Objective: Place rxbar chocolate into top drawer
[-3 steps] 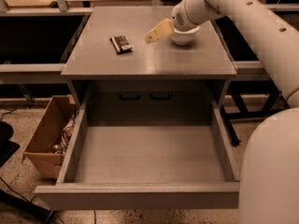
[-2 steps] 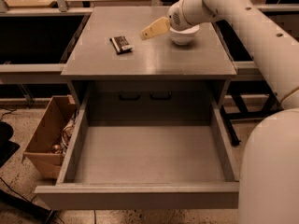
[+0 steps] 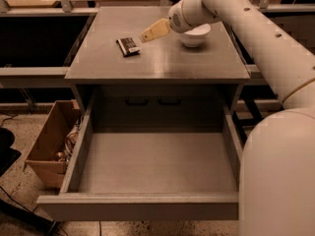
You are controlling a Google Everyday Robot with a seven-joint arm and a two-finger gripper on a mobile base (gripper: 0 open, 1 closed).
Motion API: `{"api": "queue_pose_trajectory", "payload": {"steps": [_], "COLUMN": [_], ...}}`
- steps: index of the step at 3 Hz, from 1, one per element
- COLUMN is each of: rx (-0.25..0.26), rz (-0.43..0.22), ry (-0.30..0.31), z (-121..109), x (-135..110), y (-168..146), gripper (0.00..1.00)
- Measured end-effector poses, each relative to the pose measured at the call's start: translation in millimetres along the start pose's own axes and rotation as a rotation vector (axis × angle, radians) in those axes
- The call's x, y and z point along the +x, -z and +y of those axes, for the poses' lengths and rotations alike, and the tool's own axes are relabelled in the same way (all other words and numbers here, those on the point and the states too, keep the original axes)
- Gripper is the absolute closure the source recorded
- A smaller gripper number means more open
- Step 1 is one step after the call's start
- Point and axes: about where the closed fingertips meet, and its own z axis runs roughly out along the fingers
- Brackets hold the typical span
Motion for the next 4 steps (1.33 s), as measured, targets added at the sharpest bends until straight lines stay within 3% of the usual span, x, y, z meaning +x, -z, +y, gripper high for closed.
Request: {"api": "queue_pose_trajectory", "payload": {"steps": [2,3,4], "rx": [0.066,0.073,0.097], "rz": [-0.024,-0.048,-0.027], "ry": [-0.051,-0.065,-0.081], "z": [14,17,15], "x": [-29,-36,-27], "y": [-69,-92,-115], "gripper": [0.00,0.00,0.00]}}
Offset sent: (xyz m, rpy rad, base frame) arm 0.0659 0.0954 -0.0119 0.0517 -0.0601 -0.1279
